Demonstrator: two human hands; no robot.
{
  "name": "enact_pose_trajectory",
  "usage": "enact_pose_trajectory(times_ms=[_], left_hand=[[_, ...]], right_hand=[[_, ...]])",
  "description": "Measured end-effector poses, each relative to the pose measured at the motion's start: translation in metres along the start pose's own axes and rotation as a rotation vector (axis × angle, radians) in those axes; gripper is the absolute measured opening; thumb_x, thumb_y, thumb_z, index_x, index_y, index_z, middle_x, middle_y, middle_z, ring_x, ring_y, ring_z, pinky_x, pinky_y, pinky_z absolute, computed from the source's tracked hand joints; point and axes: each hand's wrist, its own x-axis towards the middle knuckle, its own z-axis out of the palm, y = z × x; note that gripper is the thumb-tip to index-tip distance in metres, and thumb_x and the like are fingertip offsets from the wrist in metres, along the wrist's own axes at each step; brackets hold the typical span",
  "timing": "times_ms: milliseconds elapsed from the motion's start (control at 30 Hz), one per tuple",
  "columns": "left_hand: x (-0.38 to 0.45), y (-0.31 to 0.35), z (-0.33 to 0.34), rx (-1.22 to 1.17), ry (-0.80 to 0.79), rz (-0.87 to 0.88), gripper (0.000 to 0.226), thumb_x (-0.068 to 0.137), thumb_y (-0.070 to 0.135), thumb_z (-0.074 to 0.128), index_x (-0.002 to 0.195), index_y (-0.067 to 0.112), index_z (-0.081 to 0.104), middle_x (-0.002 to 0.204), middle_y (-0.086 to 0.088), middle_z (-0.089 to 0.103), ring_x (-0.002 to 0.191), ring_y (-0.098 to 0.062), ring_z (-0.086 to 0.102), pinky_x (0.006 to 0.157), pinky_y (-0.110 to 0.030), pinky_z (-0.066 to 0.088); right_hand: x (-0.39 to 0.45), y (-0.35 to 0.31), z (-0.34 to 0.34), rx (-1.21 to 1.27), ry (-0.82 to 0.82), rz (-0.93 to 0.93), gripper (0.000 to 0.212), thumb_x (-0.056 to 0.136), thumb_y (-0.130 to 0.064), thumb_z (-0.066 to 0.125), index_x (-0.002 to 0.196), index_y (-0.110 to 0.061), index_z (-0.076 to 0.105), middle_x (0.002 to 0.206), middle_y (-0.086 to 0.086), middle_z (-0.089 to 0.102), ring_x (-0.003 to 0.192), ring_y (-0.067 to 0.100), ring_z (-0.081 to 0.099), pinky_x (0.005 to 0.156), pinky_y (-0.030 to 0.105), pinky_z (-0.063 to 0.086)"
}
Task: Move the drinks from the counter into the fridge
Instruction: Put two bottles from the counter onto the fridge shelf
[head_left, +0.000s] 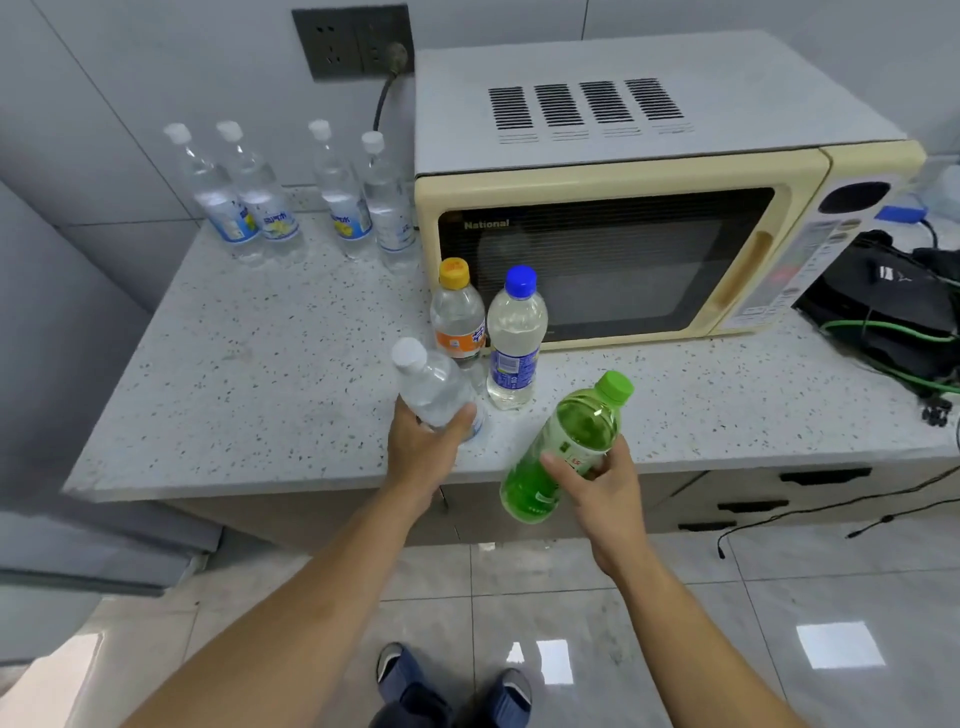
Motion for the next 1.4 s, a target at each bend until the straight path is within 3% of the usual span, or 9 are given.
enact_pose_trajectory(times_ms=[133,300,433,567,667,833,1100,1267,1400], left_hand=[[-0.035,-0.017,-0.048,-0.158,0.019,-0.042,0.040,0.071,0.048,0.076,0.108,0.039,0.064,0.104,0.016,0.073,0.099,-0.006,0.068,0.074,-0.018,0.054],[-0.097,-0.040,-0.131,-0.200,0.021,-0.091,0.069,0.066,0.069,0.075,0.123,0.031,0.063,0.122,0.007,0.068,0.114,-0.011,0.064,0.090,-0.028,0.055],[-0.144,-0.062,-0.188,-0.314,0.070,-0.181,0.067,0.064,0.064,0.080,0.120,0.030,0.067,0.126,-0.003,0.067,0.117,-0.024,0.064,0.097,-0.041,0.052],[-0.184,-0.074,-0.231,-0.426,0.147,-0.232,0.079,0.060,0.064,0.082,0.129,0.032,0.060,0.129,0.002,0.066,0.118,-0.019,0.063,0.085,-0.028,0.056],[-0.210,-0.086,-0.260,-0.476,0.225,-0.247,0.096,0.059,0.062,0.083,0.138,0.021,0.048,0.131,-0.004,0.064,0.120,-0.024,0.062,0.089,-0.033,0.056],[-0.252,-0.112,-0.314,-0.640,0.389,-0.230,0.052,0.086,0.031,0.055,0.136,0.017,0.049,0.126,-0.007,0.067,0.114,-0.025,0.065,0.085,-0.033,0.058],[-0.312,-0.153,-0.425,-0.774,0.652,-0.210,0.059,0.086,0.043,0.049,0.132,0.007,0.054,0.119,-0.020,0.068,0.106,-0.035,0.068,0.080,-0.041,0.059],[-0.337,-0.164,-0.493,-0.771,0.733,-0.211,0.088,0.054,0.073,0.079,0.121,0.018,0.063,0.108,-0.012,0.074,0.096,-0.030,0.072,0.071,-0.038,0.059],[-0.346,-0.169,-0.538,-0.826,0.798,-0.166,0.090,0.049,0.068,0.085,0.121,0.018,0.064,0.105,-0.015,0.074,0.091,-0.027,0.073,0.068,-0.035,0.058]], right_hand=[[-0.007,0.012,0.021,0.019,-0.131,0.027,0.049,0.078,-0.010,0.082,0.120,-0.023,0.061,0.106,-0.006,0.074,0.096,0.009,0.070,0.073,0.018,0.056],[-0.025,0.030,0.063,0.020,-0.309,0.112,0.031,0.084,-0.013,0.075,0.113,-0.020,0.065,0.103,0.001,0.075,0.096,0.016,0.071,0.078,0.026,0.055],[-0.053,0.041,0.101,0.023,-0.468,0.200,0.029,0.078,-0.029,0.071,0.105,-0.020,0.067,0.098,0.002,0.075,0.093,0.017,0.070,0.080,0.032,0.055],[-0.086,0.050,0.143,-0.009,-0.662,0.261,0.034,0.082,-0.028,0.073,0.112,-0.016,0.065,0.100,0.002,0.074,0.096,0.019,0.070,0.076,0.027,0.057],[-0.116,0.055,0.180,-0.044,-0.801,0.278,0.043,0.079,-0.027,0.076,0.118,-0.014,0.062,0.102,0.004,0.075,0.095,0.018,0.071,0.076,0.025,0.056],[-0.175,0.064,0.246,-0.129,-1.026,0.261,0.044,0.080,-0.021,0.071,0.123,-0.014,0.061,0.105,0.004,0.074,0.096,0.015,0.069,0.078,0.025,0.055],[-0.282,0.092,0.354,-0.174,-1.211,0.260,0.046,0.083,-0.018,0.070,0.127,-0.010,0.058,0.108,0.009,0.073,0.096,0.019,0.069,0.078,0.029,0.055],[-0.345,0.113,0.423,-0.219,-1.282,0.285,0.047,0.082,-0.021,0.075,0.126,-0.012,0.060,0.108,0.010,0.073,0.097,0.022,0.070,0.077,0.029,0.056],[-0.380,0.123,0.475,-0.234,-1.325,0.292,0.048,0.080,-0.030,0.075,0.124,-0.017,0.062,0.112,0.010,0.073,0.102,0.025,0.071,0.080,0.032,0.058]])
